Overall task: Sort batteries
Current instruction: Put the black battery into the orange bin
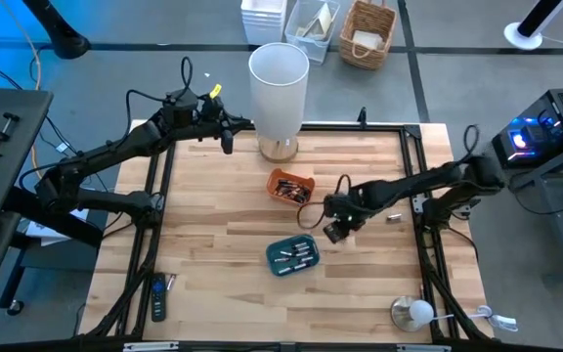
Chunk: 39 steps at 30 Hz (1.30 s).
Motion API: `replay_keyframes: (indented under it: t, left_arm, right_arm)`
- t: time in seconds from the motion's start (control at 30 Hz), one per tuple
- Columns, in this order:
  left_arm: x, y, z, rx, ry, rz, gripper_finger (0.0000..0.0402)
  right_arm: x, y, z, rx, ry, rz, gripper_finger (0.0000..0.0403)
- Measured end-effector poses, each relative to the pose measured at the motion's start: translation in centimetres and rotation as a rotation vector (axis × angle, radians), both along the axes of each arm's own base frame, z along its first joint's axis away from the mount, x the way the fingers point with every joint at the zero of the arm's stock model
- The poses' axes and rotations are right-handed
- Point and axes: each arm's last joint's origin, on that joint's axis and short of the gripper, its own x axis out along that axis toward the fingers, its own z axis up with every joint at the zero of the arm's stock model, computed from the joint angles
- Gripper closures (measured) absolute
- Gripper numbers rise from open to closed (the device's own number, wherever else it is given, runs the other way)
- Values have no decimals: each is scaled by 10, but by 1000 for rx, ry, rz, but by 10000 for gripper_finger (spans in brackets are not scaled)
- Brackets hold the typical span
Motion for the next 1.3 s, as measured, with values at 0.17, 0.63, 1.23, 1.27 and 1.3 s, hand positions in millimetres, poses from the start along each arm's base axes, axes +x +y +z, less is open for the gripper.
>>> replay_keyframes:
  t: [0.17,0.63,1.23,1.27,1.3]
  left_arm:
    - [0,0,0,-3,2,0,401]
    - [0,0,0,-9,0,2,402]
    - [0,0,-1,-11,4,2,402]
    - [0,0,-1,-11,4,2,402]
    - [0,0,-1,-11,4,2,401]
  right_arm:
    - [17,16,-22,-14,48,112,245]
    - [31,18,-27,-149,219,217,372]
    - [89,-104,13,-257,-379,1,328]
    - [92,-105,10,-239,-381,7,311]
    - [93,-105,5,-224,-359,20,296]
